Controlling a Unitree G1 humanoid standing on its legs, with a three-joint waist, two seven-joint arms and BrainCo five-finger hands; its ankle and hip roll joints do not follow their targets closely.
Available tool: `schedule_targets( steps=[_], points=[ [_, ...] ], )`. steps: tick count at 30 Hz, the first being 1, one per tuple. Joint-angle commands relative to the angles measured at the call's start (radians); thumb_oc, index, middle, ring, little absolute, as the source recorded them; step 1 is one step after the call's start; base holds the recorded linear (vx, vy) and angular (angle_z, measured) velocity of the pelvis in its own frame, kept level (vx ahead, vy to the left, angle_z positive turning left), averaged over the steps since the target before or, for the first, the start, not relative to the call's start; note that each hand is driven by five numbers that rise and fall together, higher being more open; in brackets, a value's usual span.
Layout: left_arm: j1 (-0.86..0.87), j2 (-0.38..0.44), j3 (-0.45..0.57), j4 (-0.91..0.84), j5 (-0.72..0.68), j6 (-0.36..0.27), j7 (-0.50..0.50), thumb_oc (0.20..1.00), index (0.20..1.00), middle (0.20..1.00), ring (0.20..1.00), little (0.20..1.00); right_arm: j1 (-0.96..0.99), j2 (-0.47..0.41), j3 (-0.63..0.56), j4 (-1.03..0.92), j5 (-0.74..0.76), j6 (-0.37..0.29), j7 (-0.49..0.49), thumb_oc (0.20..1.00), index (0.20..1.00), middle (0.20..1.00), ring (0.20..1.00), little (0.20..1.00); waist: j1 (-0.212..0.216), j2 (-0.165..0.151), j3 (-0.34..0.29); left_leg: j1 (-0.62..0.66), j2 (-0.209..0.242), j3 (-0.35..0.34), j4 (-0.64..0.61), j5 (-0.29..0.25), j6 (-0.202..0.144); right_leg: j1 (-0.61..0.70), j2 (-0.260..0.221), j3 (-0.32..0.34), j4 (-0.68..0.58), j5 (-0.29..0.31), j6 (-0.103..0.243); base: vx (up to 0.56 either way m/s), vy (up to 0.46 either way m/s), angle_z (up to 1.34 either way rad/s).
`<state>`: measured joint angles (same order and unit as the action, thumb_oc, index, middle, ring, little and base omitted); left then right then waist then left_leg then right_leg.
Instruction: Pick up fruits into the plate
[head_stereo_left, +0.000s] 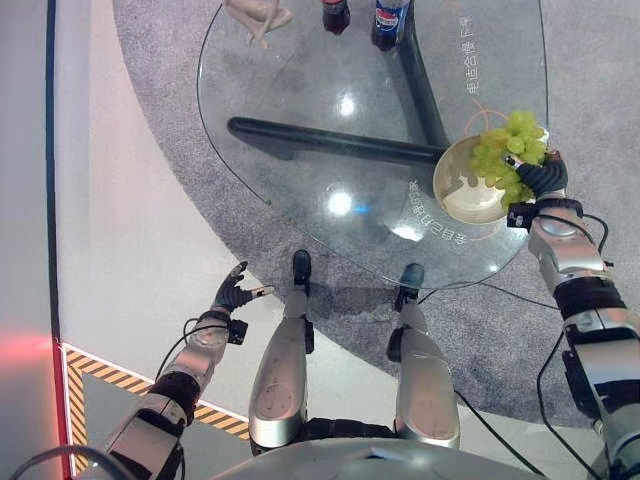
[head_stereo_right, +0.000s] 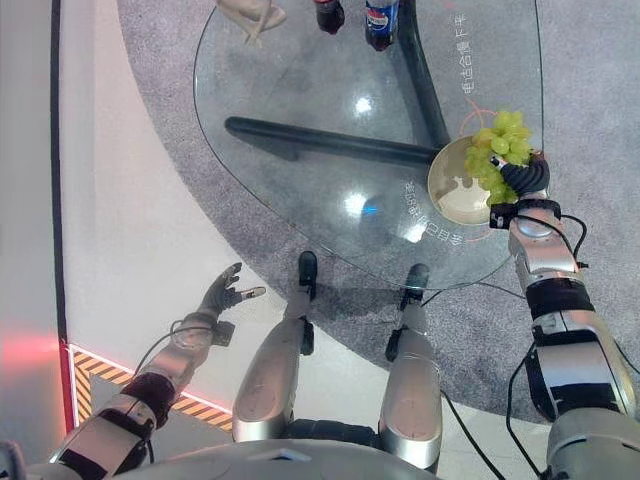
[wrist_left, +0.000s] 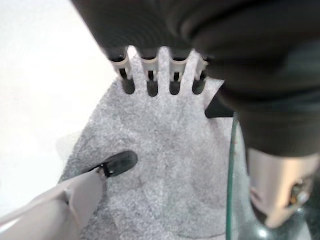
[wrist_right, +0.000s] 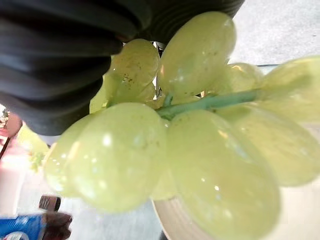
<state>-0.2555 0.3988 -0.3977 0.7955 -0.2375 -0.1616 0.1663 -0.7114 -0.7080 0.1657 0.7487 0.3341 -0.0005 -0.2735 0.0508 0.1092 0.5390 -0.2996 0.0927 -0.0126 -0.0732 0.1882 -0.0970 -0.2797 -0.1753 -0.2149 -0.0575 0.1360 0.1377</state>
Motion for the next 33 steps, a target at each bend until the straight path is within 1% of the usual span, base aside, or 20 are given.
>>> schedule_targets(
  steps=[1,5,10,14,17,18,21,27,28,29,30,33],
  points=[
    [0.002,0.027,-0.041,-0.004,-0.041,-0.025,0.013,1.0,1.0,1.0,1.0,1.0,-0.074,-0.107,0.051,0.004,-0.014,-0.001,-0.042,0.2,0.2,0.2,0.2,0.2,0.005,0.003,-0.019,-0.068,-0.078,0.001,0.164,-0.176,0.039,-0.149,0.025,0.016,0.209,-0.109,-0.046,-0.01,0.023,-0.11],
    [0.004,0.024,-0.052,-0.017,-0.048,-0.023,0.015,1.0,1.0,1.0,1.0,1.0,-0.092,-0.098,0.075,0.028,-0.044,0.019,-0.052,0.2,0.2,0.2,0.2,0.2,0.007,0.013,-0.019,-0.096,-0.085,0.001,0.192,-0.18,0.041,-0.18,0.024,0.018,0.237,-0.117,-0.053,0.0,0.012,-0.03],
    [0.004,0.017,-0.058,-0.015,-0.058,-0.038,0.011,1.0,1.0,1.0,1.0,1.0,-0.092,-0.062,0.106,0.039,-0.11,0.024,-0.098,0.2,0.2,0.2,0.2,0.2,0.012,0.021,-0.019,-0.118,-0.093,0.003,0.206,-0.181,0.048,-0.21,0.023,0.022,0.259,-0.12,-0.058,0.0,0.018,-0.02],
    [0.002,0.01,-0.06,-0.018,-0.062,-0.039,0.015,1.0,1.0,1.0,1.0,1.0,-0.066,-0.024,0.119,0.028,-0.162,0.039,-0.174,0.2,0.2,0.2,0.2,0.2,0.012,0.018,-0.019,-0.118,-0.095,0.013,0.214,-0.189,0.053,-0.216,0.022,0.026,0.273,-0.126,-0.054,-0.01,0.038,0.0],
    [-0.004,0.008,-0.059,-0.026,-0.065,-0.034,0.02,1.0,1.0,1.0,1.0,1.0,-0.053,-0.006,0.122,0.022,-0.185,0.045,-0.209,0.2,0.2,0.2,0.2,0.2,0.01,0.015,-0.019,-0.126,-0.097,0.016,0.215,-0.185,0.057,-0.225,0.021,0.027,0.273,-0.119,-0.053,-0.01,0.012,-0.01],
    [-0.003,0.006,-0.061,-0.023,-0.069,-0.036,0.021,1.0,1.0,1.0,1.0,1.0,-0.038,0.0,0.124,0.025,-0.192,0.041,-0.226,0.2,0.2,0.2,0.2,0.2,0.01,0.014,-0.019,-0.12,-0.098,0.018,0.215,-0.191,0.059,-0.22,0.023,0.028,0.276,-0.124,-0.052,-0.03,0.035,-0.03],
    [-0.012,0.001,-0.062,-0.012,-0.066,-0.041,0.022,1.0,1.0,1.0,1.0,1.0,-0.026,0.016,0.124,0.039,-0.215,0.032,-0.244,0.2,0.2,0.2,0.2,0.2,0.009,0.011,-0.019,-0.126,-0.102,0.018,0.217,-0.188,0.063,-0.225,0.022,0.028,0.274,-0.116,-0.05,-0.03,0.021,0.0],
    [-0.018,0.002,-0.065,-0.009,-0.076,-0.042,0.021,1.0,1.0,1.0,1.0,1.0,-0.012,0.035,0.139,0.07,-0.229,0.057,-0.277,0.2,0.2,0.2,0.2,0.2,0.01,0.006,-0.019,-0.124,-0.104,0.027,0.205,-0.184,0.067,-0.225,0.019,0.026,0.261,-0.103,-0.042,-0.05,0.024,0.01],
    [-0.018,0.002,-0.066,-0.011,-0.076,-0.041,0.021,1.0,1.0,1.0,1.0,1.0,-0.013,0.036,0.139,0.077,-0.227,0.062,-0.276,0.304,0.304,0.304,0.304,0.304,0.01,0.006,-0.019,-0.124,-0.104,0.028,0.204,-0.184,0.067,-0.225,0.018,0.026,0.259,-0.101,-0.04,-0.04,0.009,0.0],
    [-0.02,0.002,-0.067,-0.012,-0.077,-0.04,0.022,1.0,1.0,1.0,1.0,1.0,-0.015,0.039,0.14,0.087,-0.23,0.066,-0.281,0.718,0.718,0.718,0.718,0.718,0.011,0.005,-0.019,-0.124,-0.104,0.029,0.202,-0.183,0.067,-0.224,0.018,0.025,0.256,-0.099,-0.039,-0.05,0.008,0.0],
    [-0.022,0.003,-0.067,-0.014,-0.078,-0.039,0.022,1.0,1.0,1.0,1.0,1.0,-0.017,0.039,0.141,0.097,-0.232,0.072,-0.287,1.0,1.0,1.0,1.0,1.0,0.012,0.004,-0.019,-0.122,-0.103,0.031,0.196,-0.181,0.067,-0.223,0.018,0.023,0.25,-0.096,-0.038,-0.05,0.006,0.0],
    [-0.029,0.001,-0.072,-0.011,-0.082,-0.042,0.025,1.0,1.0,1.0,1.0,1.0,-0.032,0.038,0.144,0.129,-0.244,0.085,-0.306,1.0,1.0,1.0,1.0,1.0,0.015,0.005,-0.019,-0.12,-0.103,0.033,0.183,-0.176,0.067,-0.222,0.018,0.021,0.241,-0.089,-0.034,-0.06,0.007,0.0]
  ],
)
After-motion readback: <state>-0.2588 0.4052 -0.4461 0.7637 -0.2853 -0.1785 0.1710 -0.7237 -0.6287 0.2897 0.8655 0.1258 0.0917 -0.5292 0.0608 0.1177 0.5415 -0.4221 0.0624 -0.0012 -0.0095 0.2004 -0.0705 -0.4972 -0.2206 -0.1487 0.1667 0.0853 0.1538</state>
